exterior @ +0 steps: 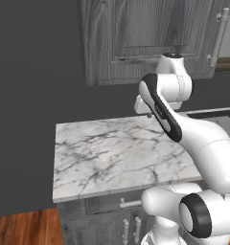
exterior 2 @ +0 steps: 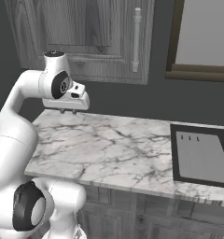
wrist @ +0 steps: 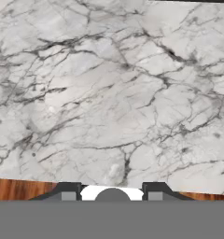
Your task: Open the cabinet, pick the kettle from the cabinet, and place it in the sink.
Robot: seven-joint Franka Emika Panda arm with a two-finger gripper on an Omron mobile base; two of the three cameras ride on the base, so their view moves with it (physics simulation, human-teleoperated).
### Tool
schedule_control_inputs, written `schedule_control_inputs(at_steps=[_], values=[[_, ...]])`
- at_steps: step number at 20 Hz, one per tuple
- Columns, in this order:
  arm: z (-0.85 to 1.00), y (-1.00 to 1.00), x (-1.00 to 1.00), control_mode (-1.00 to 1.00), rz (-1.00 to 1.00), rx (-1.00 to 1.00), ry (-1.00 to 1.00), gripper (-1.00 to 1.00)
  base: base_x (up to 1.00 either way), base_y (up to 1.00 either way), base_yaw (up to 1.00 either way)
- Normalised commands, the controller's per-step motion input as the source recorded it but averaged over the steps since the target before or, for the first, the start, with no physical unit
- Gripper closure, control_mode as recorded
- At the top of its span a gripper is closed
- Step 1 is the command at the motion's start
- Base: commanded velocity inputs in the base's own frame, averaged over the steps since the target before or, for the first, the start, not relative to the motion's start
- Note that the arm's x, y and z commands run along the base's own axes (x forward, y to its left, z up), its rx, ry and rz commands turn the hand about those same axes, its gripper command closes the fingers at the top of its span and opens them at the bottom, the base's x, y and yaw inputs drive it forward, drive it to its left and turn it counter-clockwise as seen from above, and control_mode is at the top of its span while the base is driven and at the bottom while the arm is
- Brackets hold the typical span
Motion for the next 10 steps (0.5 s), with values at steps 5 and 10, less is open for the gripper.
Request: schedule_control_inputs(at_steps=[5,10], values=[[0.0,-0.01,-0.09,-1.0,0.0,0.0,-0.05,-1.0,0.0,0.0,0.0],[0.0,-0.13,-0.25,-1.0,-0.08,0.01,-0.13,-1.0,0.0,0.0,0.0]])
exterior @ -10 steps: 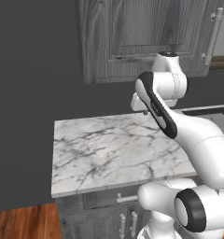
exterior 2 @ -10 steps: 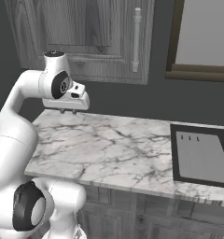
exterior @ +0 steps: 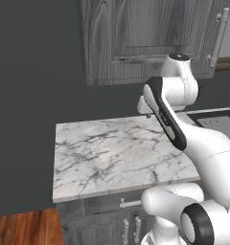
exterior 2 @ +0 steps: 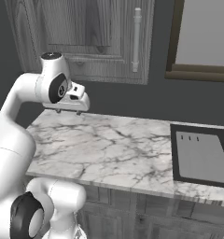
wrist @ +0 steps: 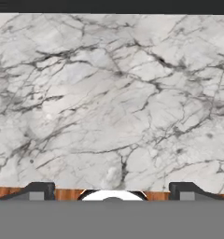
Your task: Open the cabinet, pick the kettle from the cabinet, and place it in the sink.
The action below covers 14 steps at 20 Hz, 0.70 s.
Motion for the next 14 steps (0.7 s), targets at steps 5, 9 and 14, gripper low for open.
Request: schedule_control_inputs(at_steps=[5,9,14], values=[[0.03,-0.2,-0.24,-1.0,-0.12,0.04,-0.09,-1.0,0.0,0.0,0.0],[0.1,-0.25,-0.08,-1.0,-0.14,0.01,0.0,-1.0,0.0,0.0,0.0],[0.15,-0.31,-0.02,-1.0,-0.09,0.0,-0.01,-1.0,0.0,0.0,0.0]])
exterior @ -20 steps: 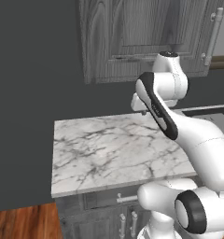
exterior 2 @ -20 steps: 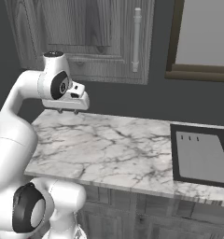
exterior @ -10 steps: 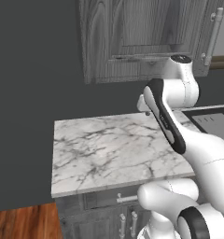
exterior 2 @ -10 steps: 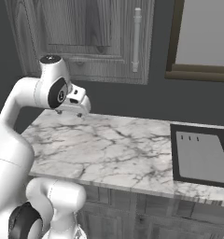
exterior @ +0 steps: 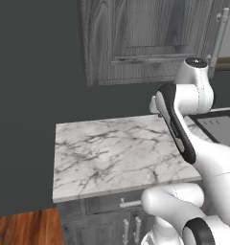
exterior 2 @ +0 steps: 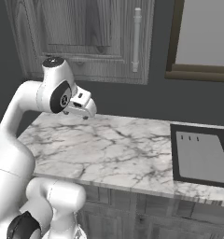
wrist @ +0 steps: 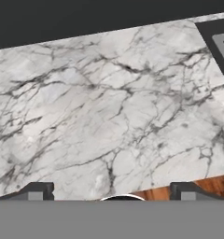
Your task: Open the cabinet, pick the kettle from the cabinet, and place it in the sink.
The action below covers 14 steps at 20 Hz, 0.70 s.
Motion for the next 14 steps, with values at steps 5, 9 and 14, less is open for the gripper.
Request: schedule_control_inputs(at_steps=[5,9,14], values=[[0.21,-0.39,0.0,-1.0,-0.03,0.0,0.0,-1.0,0.0,0.0,0.0],[0.17,-0.37,-0.01,-1.0,0.04,0.0,0.0,-1.0,0.0,0.0,0.0],[0.14,-0.31,-0.05,-1.0,0.17,-0.03,-0.06,-1.0,0.0,0.0,0.0]])
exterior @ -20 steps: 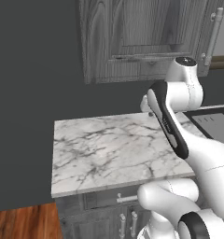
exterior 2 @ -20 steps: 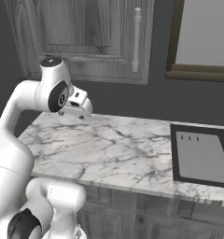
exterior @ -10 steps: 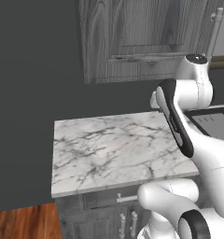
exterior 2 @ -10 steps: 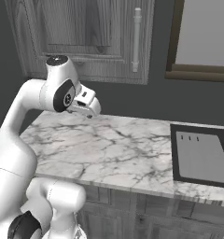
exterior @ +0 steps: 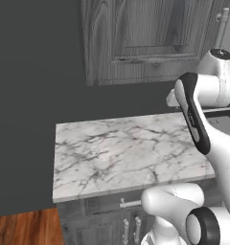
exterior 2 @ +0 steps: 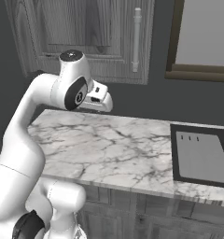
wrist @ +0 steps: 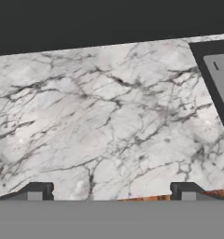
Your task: Open the cabinet, pick the kettle from the cabinet, and place it in the sink.
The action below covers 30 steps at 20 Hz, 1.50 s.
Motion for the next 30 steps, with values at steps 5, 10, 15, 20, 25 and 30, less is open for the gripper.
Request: schedule_control_inputs(at_steps=[5,10,15,20,25,30], values=[[0.13,-0.3,-0.06,-1.0,0.09,-0.06,-0.14,-1.0,0.0,0.0,0.0],[0.16,-0.25,0.0,-1.0,0.0,-0.05,-0.22,-1.0,0.0,0.0,0.0],[0.19,-0.17,0.0,-1.0,0.0,-0.01,-0.21,-1.0,0.0,0.0,0.0],[0.25,-0.08,0.06,-1.0,-0.01,0.0,-0.13,-1.0,0.0,0.0,0.0],[0.34,-0.06,0.14,-1.0,-0.05,0.0,-0.01,-1.0,0.0,0.0,0.0],[0.37,-0.1,0.14,-1.0,-0.05,0.0,0.0,-1.0,0.0,0.0,0.0]])
